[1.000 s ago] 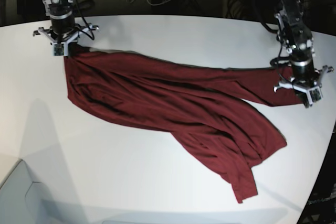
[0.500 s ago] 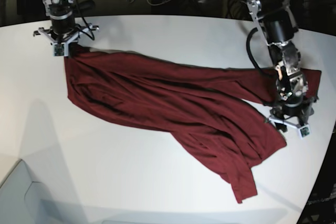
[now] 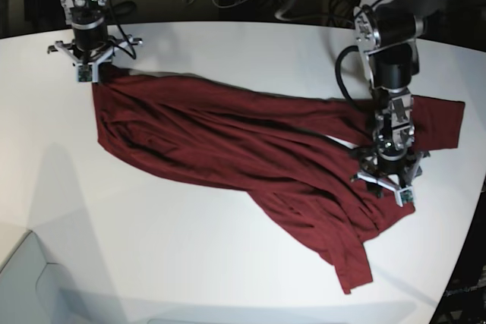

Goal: Layout the t-shirt on the table in an organized manner, then fold the t-shirt properly
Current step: 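Lower the left gripper onto the shirt's opposite edge and grasp it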

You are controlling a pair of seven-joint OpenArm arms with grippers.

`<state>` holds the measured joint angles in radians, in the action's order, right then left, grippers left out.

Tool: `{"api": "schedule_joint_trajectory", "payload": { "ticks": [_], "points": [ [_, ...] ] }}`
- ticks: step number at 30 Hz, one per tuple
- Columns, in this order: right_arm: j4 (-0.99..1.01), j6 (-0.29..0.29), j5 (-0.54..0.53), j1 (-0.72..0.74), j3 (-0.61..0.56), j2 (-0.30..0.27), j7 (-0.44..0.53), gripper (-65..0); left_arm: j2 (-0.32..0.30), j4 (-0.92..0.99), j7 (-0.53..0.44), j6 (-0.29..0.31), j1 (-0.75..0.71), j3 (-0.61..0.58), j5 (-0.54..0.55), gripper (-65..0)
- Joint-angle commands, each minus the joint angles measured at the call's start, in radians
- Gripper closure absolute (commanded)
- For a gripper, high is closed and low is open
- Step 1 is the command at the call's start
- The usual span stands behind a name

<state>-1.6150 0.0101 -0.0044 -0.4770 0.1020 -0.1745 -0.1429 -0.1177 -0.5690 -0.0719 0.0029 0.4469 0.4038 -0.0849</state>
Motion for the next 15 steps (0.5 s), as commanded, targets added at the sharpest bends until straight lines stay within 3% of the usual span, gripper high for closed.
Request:
{"api": "schedule_joint_trajectory", "payload": {
  "ticks": [1, 4, 9, 13, 15],
  "points": [
    [-0.014, -0.003, 0.004, -0.001, 0.003, -0.010, 0.019, 0.0, -0.007, 0.002, -0.026, -0.005, 0.020, -0.001, 0.000, -32.9],
    [-0.014, -0.003, 0.004, 0.002, 0.003, -0.010, 0.019, 0.0, -0.007, 0.017, -0.047, -0.005, 0.019, -0.001, 0.000, -27.8],
    [0.005, -0.003, 0.004, 0.014, 0.003, -0.010, 0.019, 0.0, -0.006, 0.011, -0.047, -0.005, 0.014, 0.001, 0.000, -0.3],
    [0.052, -0.003, 0.004, 0.045, 0.003, -0.032, 0.019, 0.0, -0.006, 0.008, -0.050, -0.005, -0.009, 0.001, 0.000, -2.8],
    [0.074, -0.003, 0.004, 0.056, 0.005, -0.032, 0.019, 0.0, -0.009, -0.021, -0.044, -0.005, -0.023, 0.001, 0.000, -0.9]
  ]
}}
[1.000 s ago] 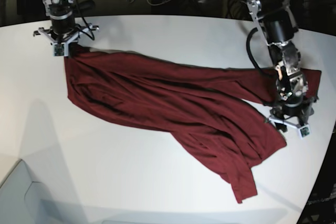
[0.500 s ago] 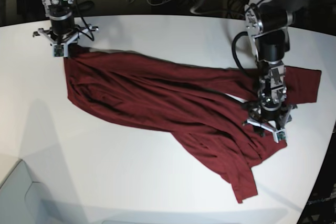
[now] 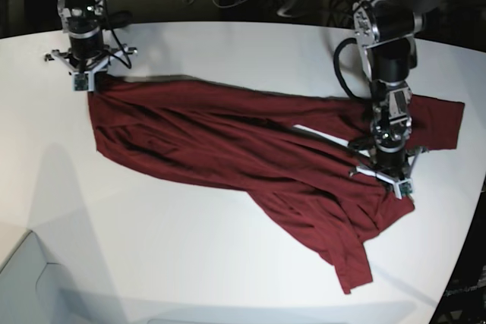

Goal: Layout the t-shirt on the table in an organized manner, then fold the t-shirt properly
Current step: 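Lower the left gripper onto the shirt's opposite edge and grasp it, then pull both held edges apart to spread the shirt flat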

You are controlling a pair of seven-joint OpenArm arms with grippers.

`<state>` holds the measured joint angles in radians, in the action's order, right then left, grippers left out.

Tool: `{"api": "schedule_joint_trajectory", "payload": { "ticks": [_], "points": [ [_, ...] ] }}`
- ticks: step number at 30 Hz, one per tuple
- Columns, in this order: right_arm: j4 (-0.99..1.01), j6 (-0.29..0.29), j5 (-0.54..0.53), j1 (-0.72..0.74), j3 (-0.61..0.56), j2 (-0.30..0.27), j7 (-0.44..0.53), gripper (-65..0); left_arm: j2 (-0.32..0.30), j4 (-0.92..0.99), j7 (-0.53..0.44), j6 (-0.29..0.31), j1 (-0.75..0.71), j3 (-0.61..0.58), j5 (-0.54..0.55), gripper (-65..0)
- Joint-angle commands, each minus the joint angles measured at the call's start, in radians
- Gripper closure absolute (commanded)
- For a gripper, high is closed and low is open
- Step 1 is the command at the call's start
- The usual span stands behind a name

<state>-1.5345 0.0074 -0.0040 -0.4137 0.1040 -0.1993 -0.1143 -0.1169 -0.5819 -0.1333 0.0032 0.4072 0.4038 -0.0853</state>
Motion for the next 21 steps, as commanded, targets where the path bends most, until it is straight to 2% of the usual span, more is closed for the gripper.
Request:
{"api": "schedule_joint_trajectory", "payload": {
  "ticks": [1, 6, 13, 21],
  "points": [
    [-0.001, -0.001, 0.003, -0.001, 0.003, -0.010, -0.009, 0.0, -0.008, -0.031, 0.019, -0.006, 0.003, 0.002, 0.000, 0.0],
    [-0.005, -0.001, 0.003, -0.007, 0.003, -0.025, -0.006, 0.0, -0.007, -0.198, 0.025, -0.007, -0.110, 0.002, 0.000, -0.2],
    [-0.005, -0.001, 0.003, -0.009, 0.003, -0.027, -0.002, 0.0, -0.005, -0.407, 0.149, -0.007, -0.241, 0.002, 0.000, -0.2],
    [-0.007, -0.001, 0.003, -0.012, 0.003, -0.027, -0.002, 0.0, -0.005, -0.582, 0.156, -0.007, -0.354, 0.002, 0.000, -0.2]
  ]
}}
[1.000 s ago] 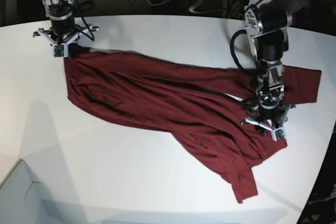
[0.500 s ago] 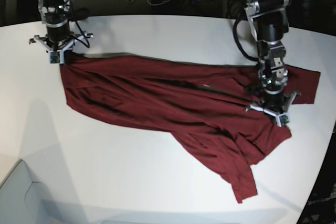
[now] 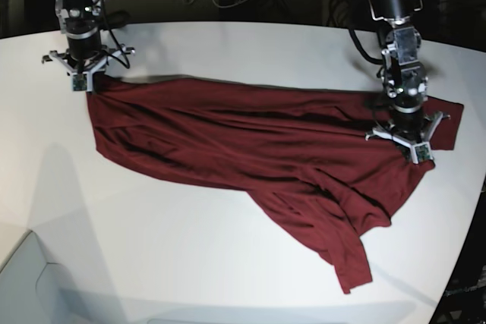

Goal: Layout the t-shirt on the table in an organized manner, then fold the t-shirt properly
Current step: 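Pull both held edges apart to spread the shirt flat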

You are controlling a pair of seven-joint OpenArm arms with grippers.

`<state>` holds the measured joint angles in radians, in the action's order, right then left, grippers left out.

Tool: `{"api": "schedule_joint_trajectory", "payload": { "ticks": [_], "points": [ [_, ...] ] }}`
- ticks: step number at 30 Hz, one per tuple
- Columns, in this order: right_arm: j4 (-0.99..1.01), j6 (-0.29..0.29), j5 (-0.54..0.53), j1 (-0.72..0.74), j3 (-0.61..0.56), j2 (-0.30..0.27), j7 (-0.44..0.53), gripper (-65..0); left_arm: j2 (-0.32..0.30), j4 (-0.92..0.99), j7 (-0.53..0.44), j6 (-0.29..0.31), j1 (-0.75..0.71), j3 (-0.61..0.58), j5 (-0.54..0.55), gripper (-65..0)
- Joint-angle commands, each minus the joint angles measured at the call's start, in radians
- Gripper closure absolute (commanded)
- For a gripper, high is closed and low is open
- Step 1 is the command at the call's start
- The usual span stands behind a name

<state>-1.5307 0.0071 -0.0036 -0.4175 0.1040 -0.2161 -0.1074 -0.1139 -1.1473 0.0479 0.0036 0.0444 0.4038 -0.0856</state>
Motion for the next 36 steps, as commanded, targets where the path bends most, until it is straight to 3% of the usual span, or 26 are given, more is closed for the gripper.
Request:
{"api": "schedule_joint_trajectory", "payload": {
  "ticks": [1, 11, 25, 28, 31, 36],
  "points": [
    [-0.011, 0.000, 0.003, -0.008, 0.003, -0.010, -0.008, 0.0, -0.008, -0.032, -0.026, -0.007, -0.004, 0.002, 0.000, -0.2],
    [-0.035, 0.000, 0.003, -0.031, 0.003, -0.010, -0.005, 0.0, 0.033, -0.122, -0.024, 0.000, -0.077, 0.174, 0.000, -0.2],
    [-0.064, 0.001, 0.003, -0.067, -0.003, -0.010, -0.016, 0.0, 0.032, -0.201, -0.024, 0.000, -0.127, 0.183, 0.000, -0.5],
    [-0.078, 0.066, 0.003, -0.071, 0.000, -0.012, -0.016, -0.2, 0.032, -0.201, -0.024, 0.000, -0.127, 0.180, 0.000, -0.6],
    [-0.090, 0.150, 0.004, -0.076, 0.009, -0.010, -0.028, -7.4, 0.032, -0.201, -0.015, 0.000, -0.130, 0.178, 0.000, -3.5],
    [-0.139, 0.155, 0.004, -0.105, 0.026, -0.007, -0.044, -24.8, 0.032, -0.210, 0.060, 0.000, -0.134, 0.183, 0.000, -19.0]
  ]
}}
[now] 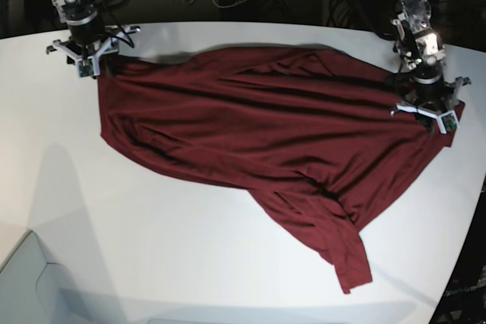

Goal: Layout the t-shirt on the table in an organized manner, then fold the t-shirt properly
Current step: 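Pull both held edges apart to spread the shirt flat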

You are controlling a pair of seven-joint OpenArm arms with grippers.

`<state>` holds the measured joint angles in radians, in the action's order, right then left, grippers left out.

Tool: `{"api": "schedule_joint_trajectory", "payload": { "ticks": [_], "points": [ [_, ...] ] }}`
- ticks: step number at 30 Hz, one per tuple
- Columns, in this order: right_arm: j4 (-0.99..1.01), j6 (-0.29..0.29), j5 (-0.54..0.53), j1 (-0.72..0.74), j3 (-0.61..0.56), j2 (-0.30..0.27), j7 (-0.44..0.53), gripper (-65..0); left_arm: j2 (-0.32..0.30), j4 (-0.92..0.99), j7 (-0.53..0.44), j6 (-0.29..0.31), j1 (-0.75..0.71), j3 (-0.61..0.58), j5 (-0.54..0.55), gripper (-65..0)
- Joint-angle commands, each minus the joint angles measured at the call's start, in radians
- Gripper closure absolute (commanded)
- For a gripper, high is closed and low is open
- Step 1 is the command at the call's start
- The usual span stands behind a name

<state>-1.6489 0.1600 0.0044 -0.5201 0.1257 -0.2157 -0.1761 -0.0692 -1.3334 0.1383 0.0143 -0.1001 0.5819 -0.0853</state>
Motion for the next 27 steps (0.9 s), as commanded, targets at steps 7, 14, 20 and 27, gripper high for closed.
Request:
{"api": "schedule_joint_trajectory", "payload": {
  "ticks": [7, 14, 20, 27],
  "points": [
    [-0.146, 0.002, -0.005, -0.039, 0.087, 0.011, 0.031, -35.1, -0.011, -0.067, -0.030, -0.010, -0.005, 0.006, 0.000, -22.1],
    [-0.142, 0.005, -0.007, 0.071, 0.107, 0.009, 0.025, -35.2, 0.013, -0.211, -0.027, -0.010, -0.017, 0.005, 0.002, -22.2],
    [-0.142, 0.005, -0.007, 0.145, 0.107, 0.011, 0.023, -35.2, 0.015, -0.266, -0.027, -0.010, -0.013, 0.002, 0.002, -22.2],
    [-0.075, 0.145, -0.005, 0.278, 0.107, 0.011, -0.055, -35.2, 0.015, -0.271, -0.026, -0.010, -0.025, 0.005, 0.000, -22.5]
  ]
}}
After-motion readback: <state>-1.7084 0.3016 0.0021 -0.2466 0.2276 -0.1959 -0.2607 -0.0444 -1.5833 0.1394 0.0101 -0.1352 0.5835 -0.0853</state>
